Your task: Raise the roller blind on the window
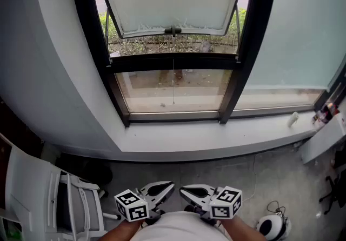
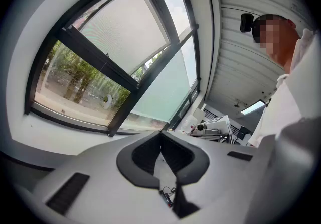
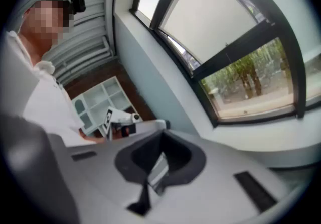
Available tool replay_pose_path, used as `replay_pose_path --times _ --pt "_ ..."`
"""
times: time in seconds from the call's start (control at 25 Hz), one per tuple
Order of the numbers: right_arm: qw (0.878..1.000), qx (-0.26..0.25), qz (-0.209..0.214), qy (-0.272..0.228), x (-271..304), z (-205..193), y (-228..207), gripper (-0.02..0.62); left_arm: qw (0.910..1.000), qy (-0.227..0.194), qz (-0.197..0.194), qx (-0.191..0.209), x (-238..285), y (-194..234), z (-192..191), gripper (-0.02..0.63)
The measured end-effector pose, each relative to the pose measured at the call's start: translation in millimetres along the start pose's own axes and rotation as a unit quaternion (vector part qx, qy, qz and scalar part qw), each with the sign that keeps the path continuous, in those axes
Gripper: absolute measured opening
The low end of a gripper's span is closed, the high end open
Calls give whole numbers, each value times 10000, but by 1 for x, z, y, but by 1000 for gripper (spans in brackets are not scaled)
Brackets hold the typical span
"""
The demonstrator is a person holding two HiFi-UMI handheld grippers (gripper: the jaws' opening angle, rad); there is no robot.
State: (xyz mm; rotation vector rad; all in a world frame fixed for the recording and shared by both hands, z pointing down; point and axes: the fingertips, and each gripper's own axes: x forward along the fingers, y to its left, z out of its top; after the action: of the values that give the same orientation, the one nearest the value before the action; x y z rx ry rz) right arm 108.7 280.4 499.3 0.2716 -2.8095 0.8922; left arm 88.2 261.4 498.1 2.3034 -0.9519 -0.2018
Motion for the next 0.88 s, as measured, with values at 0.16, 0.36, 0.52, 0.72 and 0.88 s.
replay_pose_path --times 0.16,0.36,0.52,0.72,0.88 --pt "10000 -57 -15 50 0 -4 2 23 9999 14 154 -77 -4 2 -4 20" --pt "9998 -192 -33 102 -6 -6 -1 21 9999 18 125 -58 2 -3 -8 20" --pt "9999 -64 26 74 -14 -6 -10 23 9998 -148 135 45 7 -7 -3 20" --pt "9999 -22 -63 -152 -28 4 -29 26 9982 -453 386 57 8 1 4 21" --pt "9996 -77 -82 -241 -39 13 -40 33 9971 -615 443 -58 16 0 7 21"
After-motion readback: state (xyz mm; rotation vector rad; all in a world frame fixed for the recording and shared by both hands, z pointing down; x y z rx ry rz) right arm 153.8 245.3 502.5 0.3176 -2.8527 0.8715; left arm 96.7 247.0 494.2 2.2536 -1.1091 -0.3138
